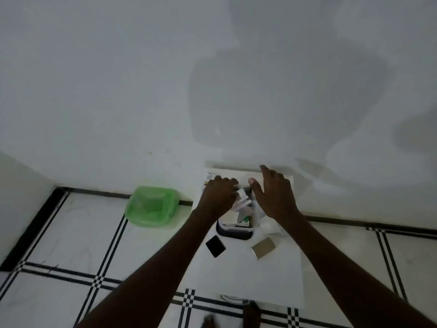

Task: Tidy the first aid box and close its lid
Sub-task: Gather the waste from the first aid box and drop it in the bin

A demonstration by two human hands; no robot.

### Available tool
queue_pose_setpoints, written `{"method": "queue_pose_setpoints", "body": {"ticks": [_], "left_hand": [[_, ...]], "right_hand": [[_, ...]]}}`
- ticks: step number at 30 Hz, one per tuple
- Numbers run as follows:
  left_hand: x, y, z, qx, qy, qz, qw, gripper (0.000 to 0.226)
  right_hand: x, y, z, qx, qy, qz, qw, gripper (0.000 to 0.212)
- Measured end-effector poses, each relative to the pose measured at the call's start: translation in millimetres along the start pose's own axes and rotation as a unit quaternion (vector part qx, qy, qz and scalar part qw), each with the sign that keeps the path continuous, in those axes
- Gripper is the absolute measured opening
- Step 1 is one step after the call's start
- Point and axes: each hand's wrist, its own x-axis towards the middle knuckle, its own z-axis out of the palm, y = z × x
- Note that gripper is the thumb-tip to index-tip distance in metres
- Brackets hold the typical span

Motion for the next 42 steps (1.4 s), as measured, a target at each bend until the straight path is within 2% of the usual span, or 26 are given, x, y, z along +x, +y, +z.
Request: {"method": "queue_pose_setpoints", "body": {"ticks": [5,8,14,18,23,26,31,36,39,42], "left_hand": [[34,-5,49,0.068,-0.118,0.053,0.989,0.033],[47,-2,66,0.046,-0.135,0.066,0.988,0.033],[48,-4,88,0.029,-0.169,0.039,0.984,0.039],[52,4,92,-0.006,-0.126,0.021,0.992,0.037],[51,14,91,0.039,-0.141,0.046,0.988,0.030],[53,16,83,0.009,-0.121,0.005,0.993,0.026],[49,19,55,-0.094,-0.016,-0.074,0.993,0.021],[43,32,49,-0.262,0.038,-0.073,0.961,0.012],[45,33,56,-0.311,0.032,-0.086,0.946,0.012],[46,33,61,-0.327,0.029,-0.090,0.940,0.018]], "right_hand": [[5,30,45,0.025,-0.035,0.044,0.998,0.054],[2,46,63,0.042,-0.024,0.067,0.997,0.051],[-4,59,88,0.050,-0.021,0.116,0.992,0.043],[-4,61,96,0.058,-0.021,0.134,0.989,0.041],[-9,65,97,0.049,-0.003,0.134,0.990,0.034],[-15,70,92,0.044,-0.001,0.138,0.989,0.026],[-17,91,98,-0.046,-0.024,0.154,0.987,0.027],[-19,110,112,-0.092,-0.041,0.297,0.949,0.038],[-22,115,121,-0.096,-0.063,0.357,0.927,0.039],[-26,123,128,-0.073,-0.046,0.378,0.922,0.030]]}}
